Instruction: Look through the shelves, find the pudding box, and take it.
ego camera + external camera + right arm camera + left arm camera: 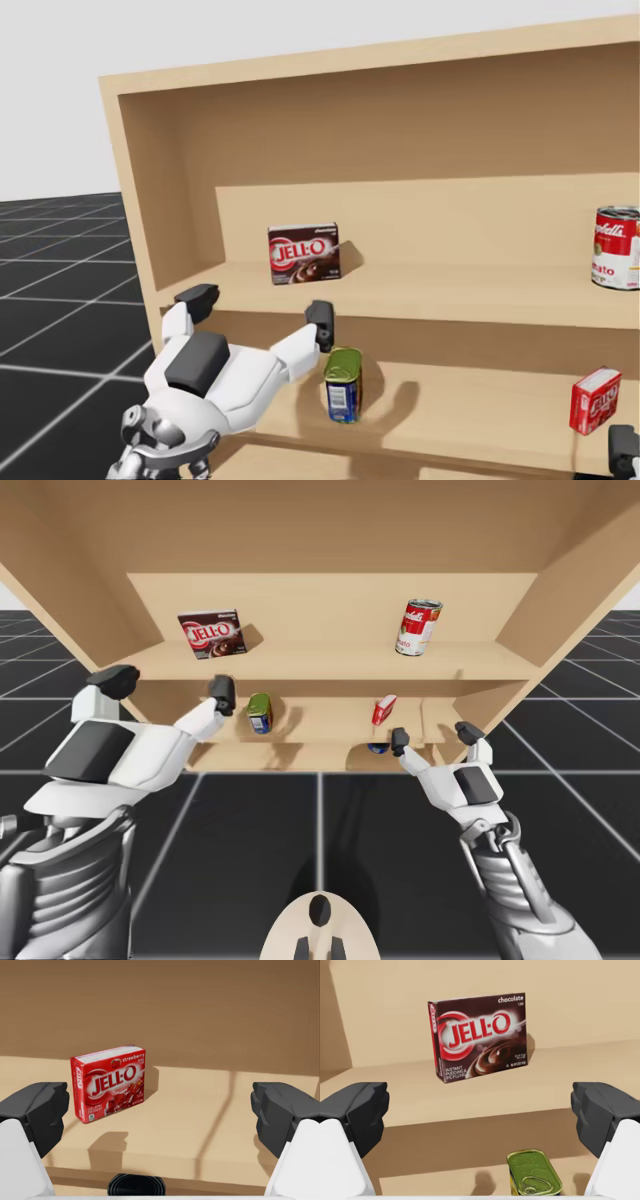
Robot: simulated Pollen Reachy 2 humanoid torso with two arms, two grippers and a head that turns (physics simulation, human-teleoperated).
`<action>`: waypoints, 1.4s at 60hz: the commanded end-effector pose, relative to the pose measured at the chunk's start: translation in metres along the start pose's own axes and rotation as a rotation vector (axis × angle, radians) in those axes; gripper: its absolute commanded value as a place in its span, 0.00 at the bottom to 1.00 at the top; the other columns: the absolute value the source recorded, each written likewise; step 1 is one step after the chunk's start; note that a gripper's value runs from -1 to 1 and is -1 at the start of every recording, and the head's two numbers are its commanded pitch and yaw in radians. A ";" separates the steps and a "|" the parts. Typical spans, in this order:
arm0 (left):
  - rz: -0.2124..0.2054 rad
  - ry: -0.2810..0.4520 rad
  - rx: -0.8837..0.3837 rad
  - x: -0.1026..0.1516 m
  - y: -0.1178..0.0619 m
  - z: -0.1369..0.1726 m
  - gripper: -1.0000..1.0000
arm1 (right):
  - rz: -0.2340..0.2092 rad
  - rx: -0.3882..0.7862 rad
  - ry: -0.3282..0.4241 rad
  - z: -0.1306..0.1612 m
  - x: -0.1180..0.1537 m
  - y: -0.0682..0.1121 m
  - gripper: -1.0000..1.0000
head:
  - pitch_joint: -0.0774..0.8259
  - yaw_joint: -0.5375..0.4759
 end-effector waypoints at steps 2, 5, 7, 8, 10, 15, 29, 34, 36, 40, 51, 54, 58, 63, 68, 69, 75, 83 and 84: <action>0.015 0.087 0.001 0.015 -0.008 -0.025 0.00 | -0.010 -0.006 0.002 0.000 -0.002 0.003 0.00 | 0.23 0.81; 0.020 0.096 0.008 0.014 -0.010 -0.037 0.00 | -0.009 -0.007 0.002 0.000 -0.002 0.003 0.00 | 0.23 0.81; 0.017 0.093 0.018 0.013 -0.011 -0.044 0.00 | -0.008 -0.008 0.001 0.000 -0.002 0.003 0.00 | 0.23 0.81; 0.016 0.093 0.024 0.012 -0.011 -0.049 0.00 | -0.009 -0.008 0.000 0.000 -0.001 0.003 0.00 | 0.23 0.81; 0.022 0.095 0.026 0.011 -0.012 -0.054 0.00 | -0.010 -0.010 -0.001 0.000 -0.001 0.003 0.00 | 0.23 0.81; 0.041 0.103 0.040 0.009 -0.014 -0.073 0.00 | -0.011 -0.013 -0.002 0.000 -0.001 0.002 0.00 | 0.23 0.81; 0.090 0.159 0.103 -0.003 -0.022 -0.121 0.00 | -0.013 -0.024 -0.007 0.000 0.001 -0.001 0.00 | 0.24 0.80; 0.102 0.185 0.129 -0.011 -0.023 -0.134 0.00 | -0.013 -0.025 -0.006 0.000 0.001 -0.001 0.00 | 0.24 0.80; 0.099 0.190 0.141 -0.014 -0.023 -0.138 0.00 | -0.013 -0.026 -0.006 0.000 0.001 -0.002 0.00 | 0.24 0.80; 0.102 0.202 0.155 -0.019 -0.023 -0.145 0.00 | -0.013 -0.027 -0.006 0.000 0.001 -0.002 0.00 | 0.24 0.80; 0.093 0.192 0.176 -0.022 -0.024 -0.155 0.15 | -0.012 -0.027 -0.005 0.000 0.001 -0.002 0.00 | 0.25 0.79; 0.103 0.179 0.176 -0.020 -0.024 -0.155 0.98 | -0.012 -0.026 -0.004 0.000 0.000 -0.002 0.00 | 0.25 0.79; 0.105 0.168 0.182 -0.017 -0.024 -0.153 1.00 | -0.012 -0.026 -0.004 0.000 0.000 -0.002 0.00 | 0.25 0.79; 0.106 0.153 0.177 -0.011 -0.025 -0.149 1.00 | -0.013 -0.026 -0.004 0.000 0.000 -0.002 0.00 | 0.25 0.79; 0.102 0.137 0.172 -0.004 -0.026 -0.146 1.00 | -0.013 -0.026 -0.004 0.000 0.000 -0.002 0.00 | 0.25 0.79; 0.101 0.133 0.171 -0.002 -0.026 -0.145 1.00 | -0.013 -0.025 -0.004 0.000 0.000 -0.002 0.00 | 0.25 0.79; 0.097 0.103 0.163 0.011 -0.027 -0.135 1.00 | -0.014 -0.025 -0.004 0.000 0.000 -0.002 0.00 | 0.25 0.79; 0.097 0.052 0.155 0.030 -0.026 -0.116 1.00 | -0.015 -0.025 -0.005 0.000 0.000 -0.002 0.00 | 0.25 0.79; 0.099 0.044 0.153 0.033 -0.026 -0.112 1.00 | -0.015 -0.025 -0.005 0.000 0.000 -0.002 0.00 | 0.25 0.79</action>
